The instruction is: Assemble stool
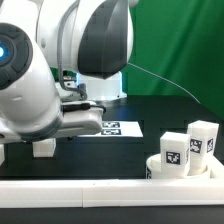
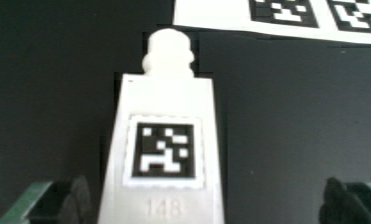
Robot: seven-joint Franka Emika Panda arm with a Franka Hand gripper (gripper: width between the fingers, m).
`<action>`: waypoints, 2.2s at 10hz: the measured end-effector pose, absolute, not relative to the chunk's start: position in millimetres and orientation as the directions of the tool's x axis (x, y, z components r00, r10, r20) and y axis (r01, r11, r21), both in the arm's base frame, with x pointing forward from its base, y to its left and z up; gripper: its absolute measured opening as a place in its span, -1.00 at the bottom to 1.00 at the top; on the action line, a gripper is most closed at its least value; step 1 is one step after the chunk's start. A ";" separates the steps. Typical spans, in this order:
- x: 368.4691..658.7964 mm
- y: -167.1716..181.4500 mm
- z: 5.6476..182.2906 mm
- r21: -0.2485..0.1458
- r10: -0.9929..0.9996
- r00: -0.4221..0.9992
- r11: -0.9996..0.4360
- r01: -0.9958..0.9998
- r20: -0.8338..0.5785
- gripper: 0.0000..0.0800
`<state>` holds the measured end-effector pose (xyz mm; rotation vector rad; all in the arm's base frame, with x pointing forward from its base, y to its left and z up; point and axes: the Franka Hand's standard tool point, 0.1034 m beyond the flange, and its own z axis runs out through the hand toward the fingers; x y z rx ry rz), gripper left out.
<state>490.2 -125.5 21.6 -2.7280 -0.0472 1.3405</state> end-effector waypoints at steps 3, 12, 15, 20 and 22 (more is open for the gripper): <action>486.9 -123.4 16.9 -0.103 0.072 0.620 -0.995 -0.013 -0.781 0.30; 512.4 -94.3 57.5 -0.093 0.055 0.664 -0.995 -0.022 -0.745 -0.16; 530.4 -64.9 101.4 -0.074 0.051 0.696 -0.997 -0.004 -0.716 -0.16; 550.8 -53.6 111.6 -0.052 0.038 0.885 -0.999 0.016 -0.464 -0.16; 576.8 -3.1 139.8 -0.083 -0.071 0.960 -0.992 -0.096 -0.272 -0.16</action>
Offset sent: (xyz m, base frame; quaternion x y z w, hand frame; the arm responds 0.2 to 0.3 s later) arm 0.0000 0.0000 0.0000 0.0000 0.0000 0.0000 1.0000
